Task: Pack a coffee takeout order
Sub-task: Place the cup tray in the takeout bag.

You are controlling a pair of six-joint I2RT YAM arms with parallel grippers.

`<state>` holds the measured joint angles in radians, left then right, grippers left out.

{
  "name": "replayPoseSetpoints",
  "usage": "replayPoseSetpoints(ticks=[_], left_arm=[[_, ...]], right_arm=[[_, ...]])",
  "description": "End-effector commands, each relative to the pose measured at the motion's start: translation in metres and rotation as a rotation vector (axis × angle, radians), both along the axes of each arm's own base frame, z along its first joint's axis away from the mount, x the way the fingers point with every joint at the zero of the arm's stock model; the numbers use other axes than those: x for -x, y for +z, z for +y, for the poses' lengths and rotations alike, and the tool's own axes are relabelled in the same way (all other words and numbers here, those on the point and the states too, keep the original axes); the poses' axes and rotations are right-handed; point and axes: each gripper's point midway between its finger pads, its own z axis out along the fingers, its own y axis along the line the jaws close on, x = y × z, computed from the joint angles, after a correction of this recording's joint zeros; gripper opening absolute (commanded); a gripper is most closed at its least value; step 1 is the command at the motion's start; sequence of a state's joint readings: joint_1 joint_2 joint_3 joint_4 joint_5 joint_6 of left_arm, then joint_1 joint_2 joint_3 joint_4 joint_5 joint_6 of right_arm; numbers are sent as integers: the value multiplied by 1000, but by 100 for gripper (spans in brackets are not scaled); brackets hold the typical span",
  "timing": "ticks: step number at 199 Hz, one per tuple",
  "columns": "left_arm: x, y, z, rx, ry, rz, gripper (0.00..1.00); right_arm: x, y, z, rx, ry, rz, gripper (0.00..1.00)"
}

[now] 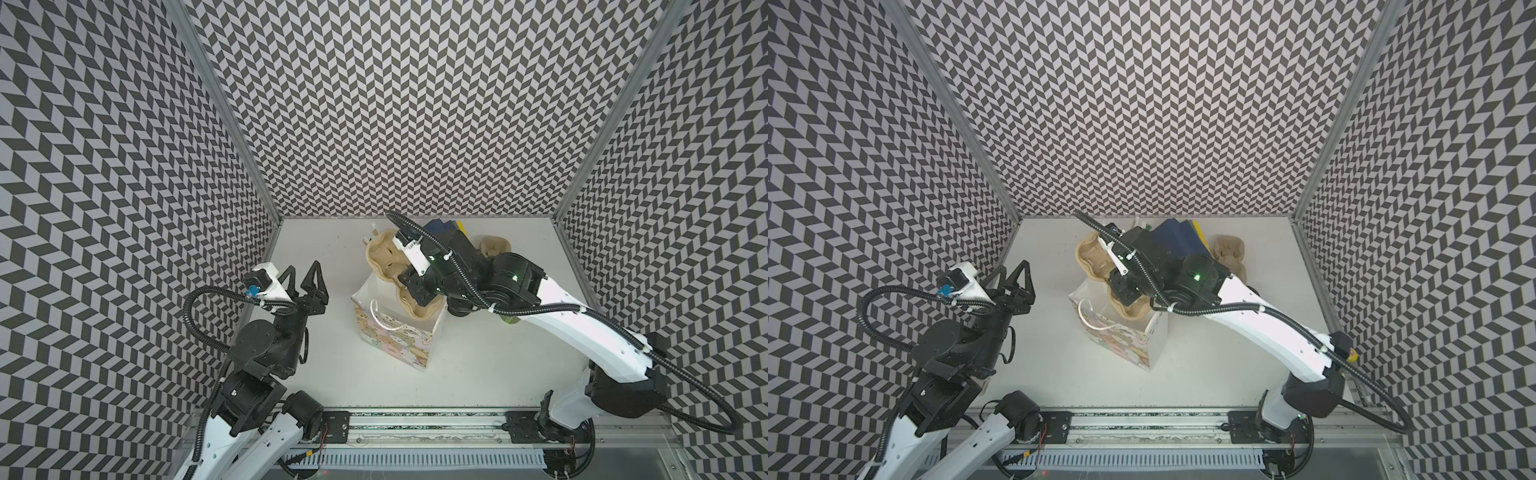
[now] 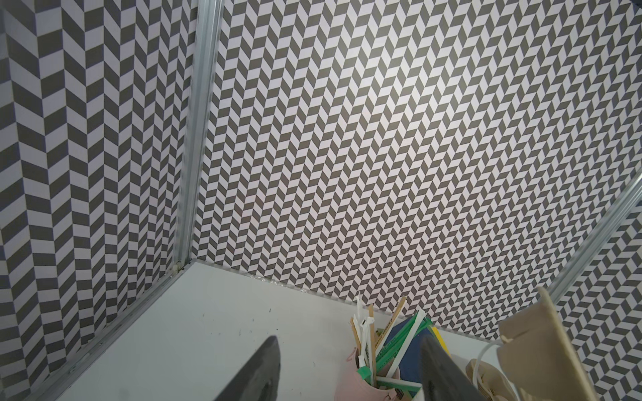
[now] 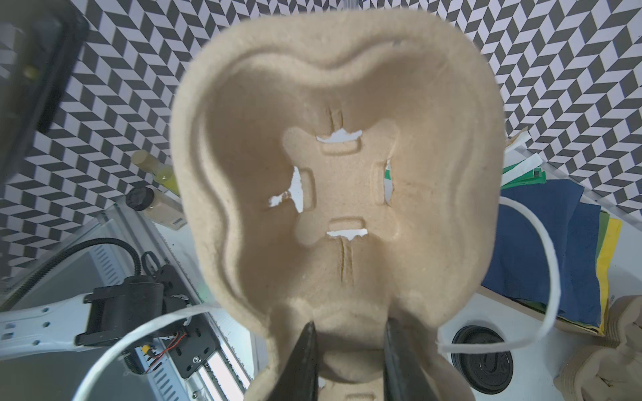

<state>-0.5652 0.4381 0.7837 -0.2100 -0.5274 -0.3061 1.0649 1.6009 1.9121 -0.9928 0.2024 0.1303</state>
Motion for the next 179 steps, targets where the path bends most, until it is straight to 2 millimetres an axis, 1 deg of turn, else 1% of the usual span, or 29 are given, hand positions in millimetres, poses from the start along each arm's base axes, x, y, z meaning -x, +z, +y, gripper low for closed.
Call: replayPoseSetpoints(ticks=[1,14,33,61,71,92,109,134,147,163,179], left_arm=[[0,0,4,13,22,-9,64],[0,0,4,10,21,-8,64],[0,-1,4,9,21,-8,64],[0,-1,3,8,20,-11,64],[0,-1,3,7,18,-10,64],[-1,-1,2,6,19,-9,64],[-1,-1,2,6,19,-8,64],[-1,-1,2,6,19,-8,64],[-1,-1,2,6,19,-8,64],[-1,-1,2,5,20,-8,64],[-1,-1,3,5,20,-10,64]], right_arm=[[-8,11,1,14,-4,-77,0],[-11,1,-3,51,-28,-76,0],[-9,-18,-7,95,-26,-56,0],[-4,-33,-13,123,-13,-36,0],[-3,-35,-14,132,-13,-32,0],[1,-34,-16,125,-4,-19,0],[6,-41,-17,132,13,-2,0],[11,-55,-16,159,25,33,0],[14,-53,-16,158,26,40,0],[19,-47,-16,148,35,36,0],[24,-50,-16,154,52,40,0]])
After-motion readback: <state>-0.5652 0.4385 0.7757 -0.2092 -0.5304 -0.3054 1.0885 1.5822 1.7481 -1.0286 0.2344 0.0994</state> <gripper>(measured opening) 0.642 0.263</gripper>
